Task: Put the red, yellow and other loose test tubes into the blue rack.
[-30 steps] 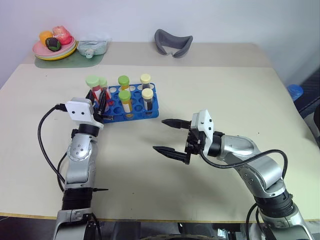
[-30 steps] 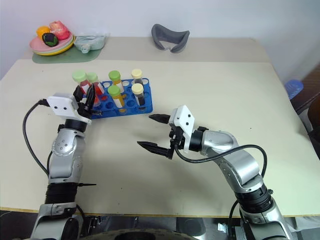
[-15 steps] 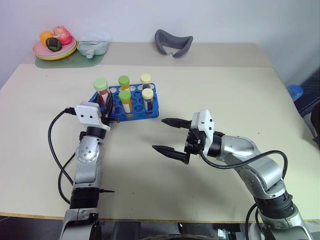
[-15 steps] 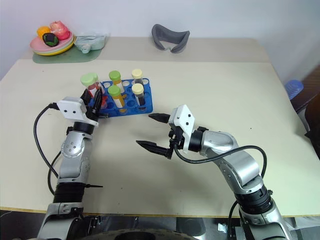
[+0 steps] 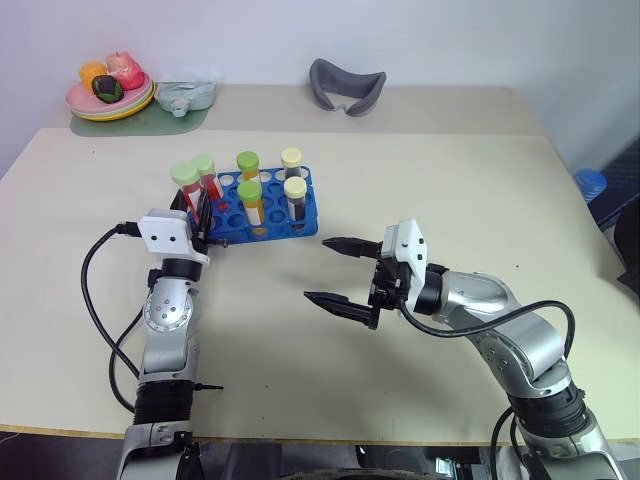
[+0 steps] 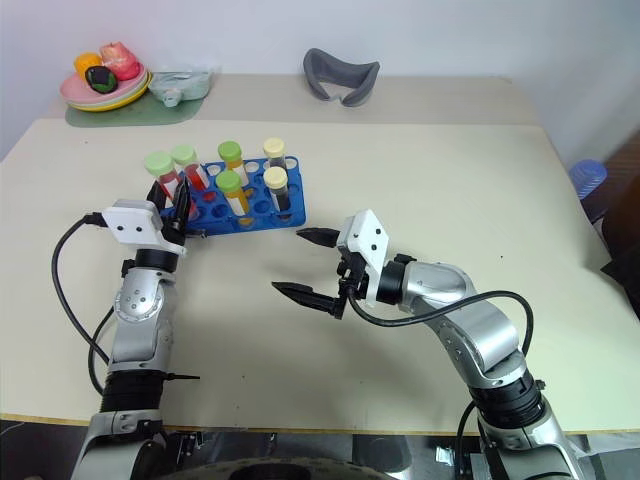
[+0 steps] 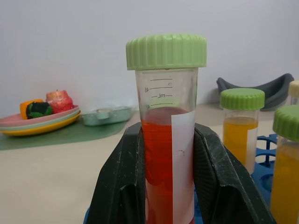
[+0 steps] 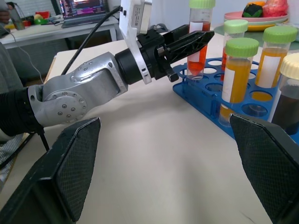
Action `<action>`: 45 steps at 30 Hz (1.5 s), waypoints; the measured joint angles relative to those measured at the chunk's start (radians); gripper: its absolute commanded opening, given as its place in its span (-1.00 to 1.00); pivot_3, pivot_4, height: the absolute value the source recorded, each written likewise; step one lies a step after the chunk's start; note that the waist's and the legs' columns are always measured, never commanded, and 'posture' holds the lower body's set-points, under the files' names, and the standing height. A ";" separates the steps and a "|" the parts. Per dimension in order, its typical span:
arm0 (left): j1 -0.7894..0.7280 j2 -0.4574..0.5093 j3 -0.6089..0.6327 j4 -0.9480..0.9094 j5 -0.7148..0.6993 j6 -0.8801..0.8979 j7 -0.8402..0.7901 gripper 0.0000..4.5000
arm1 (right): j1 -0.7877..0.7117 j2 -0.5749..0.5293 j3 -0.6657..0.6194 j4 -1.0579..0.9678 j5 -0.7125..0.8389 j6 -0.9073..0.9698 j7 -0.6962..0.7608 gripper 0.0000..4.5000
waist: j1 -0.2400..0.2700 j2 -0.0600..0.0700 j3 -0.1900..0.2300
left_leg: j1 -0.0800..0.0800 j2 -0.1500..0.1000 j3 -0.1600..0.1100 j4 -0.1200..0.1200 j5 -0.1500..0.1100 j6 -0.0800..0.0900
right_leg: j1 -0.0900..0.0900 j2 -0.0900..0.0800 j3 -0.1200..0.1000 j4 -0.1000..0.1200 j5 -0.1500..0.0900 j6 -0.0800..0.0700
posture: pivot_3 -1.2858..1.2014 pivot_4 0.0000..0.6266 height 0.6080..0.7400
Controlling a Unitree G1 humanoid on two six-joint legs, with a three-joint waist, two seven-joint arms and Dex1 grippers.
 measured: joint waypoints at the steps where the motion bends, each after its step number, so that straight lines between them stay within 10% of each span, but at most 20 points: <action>1: 0.000 0.000 0.000 0.001 0.000 -0.001 -0.001 -0.65 | 0.000 0.000 0.000 0.000 0.001 0.000 0.000 1.00 | 0.000 0.000 0.000 | 0.000 0.000 0.000 0.000 0.000 0.000 | 0.000 0.000 0.000 0.000 0.000 0.000 | 0.03 -0.52 1.00; 40: -0.012 -0.045 -0.003 0.130 -0.051 -0.084 -0.067 -0.65 | 0.001 0.000 0.000 -0.002 0.012 0.007 -0.007 1.00 | 0.001 0.001 -0.001 | 0.000 0.000 0.000 0.000 0.000 0.000 | 0.000 0.000 0.000 0.000 0.000 0.000 | 0.03 -0.52 1.00; 45: -0.012 -0.044 -0.003 0.131 -0.039 -0.084 -0.064 0.40 | 0.001 0.000 0.000 -0.002 0.013 0.007 -0.007 1.00 | 0.001 0.001 -0.001 | 0.000 0.000 0.000 0.000 0.000 0.000 | 0.000 0.000 0.000 0.000 0.000 0.000 | 0.03 -0.52 1.00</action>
